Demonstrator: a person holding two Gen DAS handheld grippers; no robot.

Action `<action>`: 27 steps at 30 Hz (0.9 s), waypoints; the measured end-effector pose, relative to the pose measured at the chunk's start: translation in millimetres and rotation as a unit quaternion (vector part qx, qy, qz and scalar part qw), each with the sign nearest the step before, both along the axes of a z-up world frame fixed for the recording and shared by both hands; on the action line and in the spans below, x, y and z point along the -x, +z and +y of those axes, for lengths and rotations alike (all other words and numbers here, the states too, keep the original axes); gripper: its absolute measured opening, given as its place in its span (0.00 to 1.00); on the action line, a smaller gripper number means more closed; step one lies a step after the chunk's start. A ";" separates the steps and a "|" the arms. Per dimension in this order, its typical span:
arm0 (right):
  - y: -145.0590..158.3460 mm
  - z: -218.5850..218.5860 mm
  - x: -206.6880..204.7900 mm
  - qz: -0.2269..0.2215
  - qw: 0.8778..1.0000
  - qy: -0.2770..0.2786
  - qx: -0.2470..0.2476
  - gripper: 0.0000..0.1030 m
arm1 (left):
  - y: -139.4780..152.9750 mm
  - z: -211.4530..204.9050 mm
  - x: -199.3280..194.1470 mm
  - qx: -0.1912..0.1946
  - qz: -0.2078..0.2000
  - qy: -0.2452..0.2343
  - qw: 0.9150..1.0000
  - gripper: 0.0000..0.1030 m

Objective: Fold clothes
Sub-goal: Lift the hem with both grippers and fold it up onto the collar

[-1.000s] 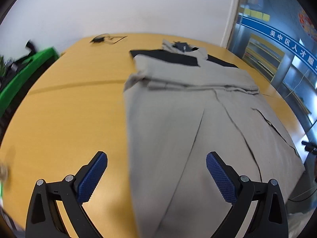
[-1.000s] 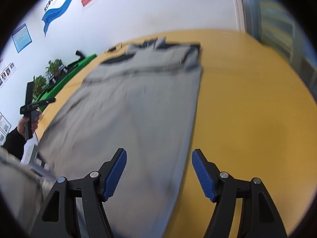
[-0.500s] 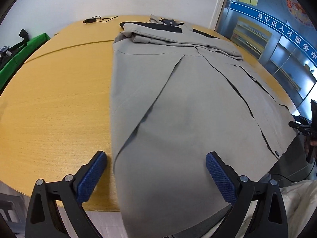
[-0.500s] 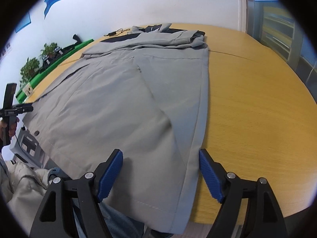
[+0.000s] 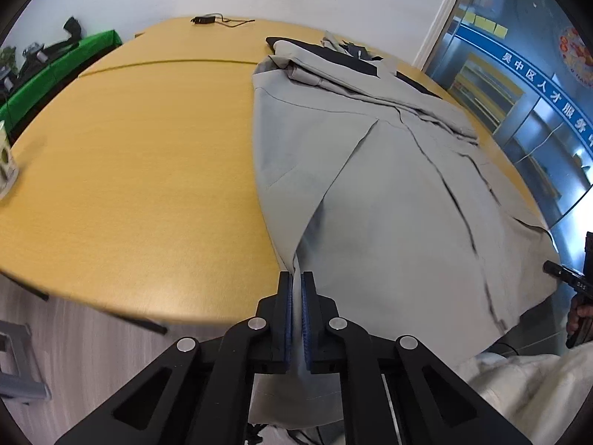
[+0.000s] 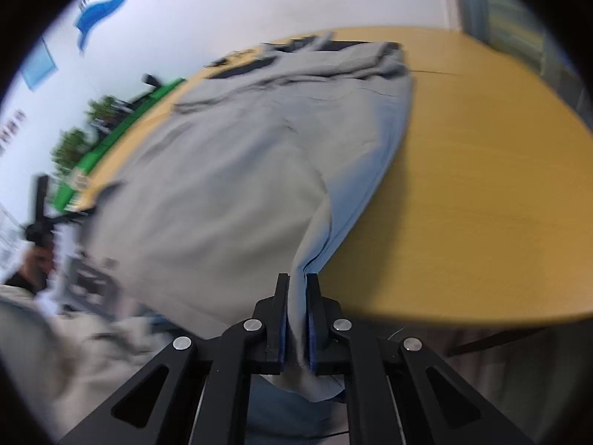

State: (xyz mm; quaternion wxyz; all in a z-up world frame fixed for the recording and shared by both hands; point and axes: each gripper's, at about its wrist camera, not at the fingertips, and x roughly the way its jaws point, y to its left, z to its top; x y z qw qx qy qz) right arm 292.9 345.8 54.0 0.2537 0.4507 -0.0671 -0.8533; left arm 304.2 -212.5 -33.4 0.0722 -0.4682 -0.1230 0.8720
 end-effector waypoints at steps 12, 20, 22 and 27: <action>147.2 7.5 78.9 0.185 0.976 -0.018 0.115 0.05 | 140.6 1.7 70.1 -0.116 0.105 -0.055 0.986 0.02; 198.0 11.4 216.8 0.213 0.975 -0.049 0.036 0.03 | 177.6 13.6 221.0 -0.120 0.105 -0.087 0.983 0.03; 184.0 13.1 244.3 0.169 0.985 -0.040 0.023 0.07 | 169.8 14.0 237.9 -0.126 0.092 -0.093 0.983 0.03; 83.9 28.8 221.2 -0.002 0.998 0.023 0.053 0.20 | 138.3 6.2 209.8 -0.121 0.053 -0.101 0.986 0.03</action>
